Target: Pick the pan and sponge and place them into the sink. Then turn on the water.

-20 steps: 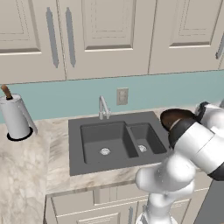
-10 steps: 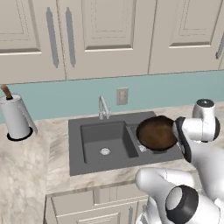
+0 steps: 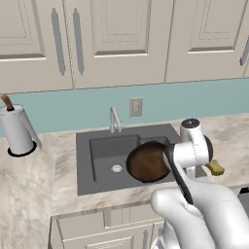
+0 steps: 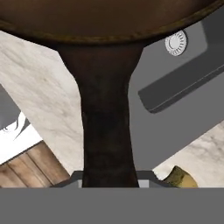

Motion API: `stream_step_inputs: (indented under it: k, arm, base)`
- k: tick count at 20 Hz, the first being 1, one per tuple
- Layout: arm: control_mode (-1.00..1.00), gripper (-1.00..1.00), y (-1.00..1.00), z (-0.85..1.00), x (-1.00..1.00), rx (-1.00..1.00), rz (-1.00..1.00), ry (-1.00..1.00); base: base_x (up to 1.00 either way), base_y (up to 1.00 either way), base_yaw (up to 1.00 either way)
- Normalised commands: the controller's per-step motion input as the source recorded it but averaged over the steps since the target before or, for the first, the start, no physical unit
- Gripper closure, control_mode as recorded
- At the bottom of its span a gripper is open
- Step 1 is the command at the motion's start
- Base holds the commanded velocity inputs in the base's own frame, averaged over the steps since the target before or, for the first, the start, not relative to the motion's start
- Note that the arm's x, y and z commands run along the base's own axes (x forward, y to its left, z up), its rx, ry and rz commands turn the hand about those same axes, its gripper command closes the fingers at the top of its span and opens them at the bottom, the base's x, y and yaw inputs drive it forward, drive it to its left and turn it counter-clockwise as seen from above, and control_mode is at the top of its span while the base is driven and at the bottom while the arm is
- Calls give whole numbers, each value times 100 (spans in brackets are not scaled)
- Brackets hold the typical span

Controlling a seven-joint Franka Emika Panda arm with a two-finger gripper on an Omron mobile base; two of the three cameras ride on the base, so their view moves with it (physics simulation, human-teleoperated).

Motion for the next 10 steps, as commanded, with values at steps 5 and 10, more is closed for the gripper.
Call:
stream_step_inputs:
  k: [5, 10]
  arm:
    - [-100, 100, 54, 1, 67, 0, 0, 21]
    - [-100, 100, 21, 13, 80, 5, 0, 25]
  base:
    - [0, 0, 0]
    - [0, 0, 0]
